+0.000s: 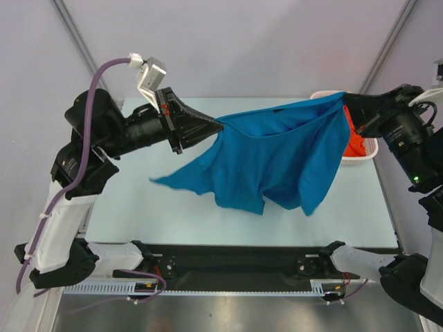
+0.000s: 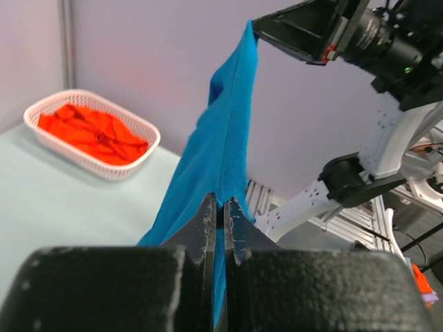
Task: Fold and stack the t-shirts
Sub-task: Flatten the tshirt out
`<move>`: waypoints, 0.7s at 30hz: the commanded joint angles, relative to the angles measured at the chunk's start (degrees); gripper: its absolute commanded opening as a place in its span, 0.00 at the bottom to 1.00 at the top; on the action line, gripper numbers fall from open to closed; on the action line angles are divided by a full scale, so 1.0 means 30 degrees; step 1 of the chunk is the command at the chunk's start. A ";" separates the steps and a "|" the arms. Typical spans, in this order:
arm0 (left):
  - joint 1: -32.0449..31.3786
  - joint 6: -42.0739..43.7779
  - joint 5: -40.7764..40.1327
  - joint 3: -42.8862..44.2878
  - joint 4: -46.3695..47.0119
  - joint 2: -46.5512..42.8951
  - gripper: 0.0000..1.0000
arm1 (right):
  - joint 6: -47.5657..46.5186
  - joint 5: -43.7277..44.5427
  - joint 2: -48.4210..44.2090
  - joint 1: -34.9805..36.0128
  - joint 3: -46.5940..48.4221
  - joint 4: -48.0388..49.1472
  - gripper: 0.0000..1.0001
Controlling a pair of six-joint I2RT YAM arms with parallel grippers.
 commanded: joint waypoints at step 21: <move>0.0796 -0.1389 -1.6682 -0.6331 -0.5712 -0.5022 0.00 | -0.1750 -0.1437 0.5606 -0.0586 -0.3900 0.7858 0.00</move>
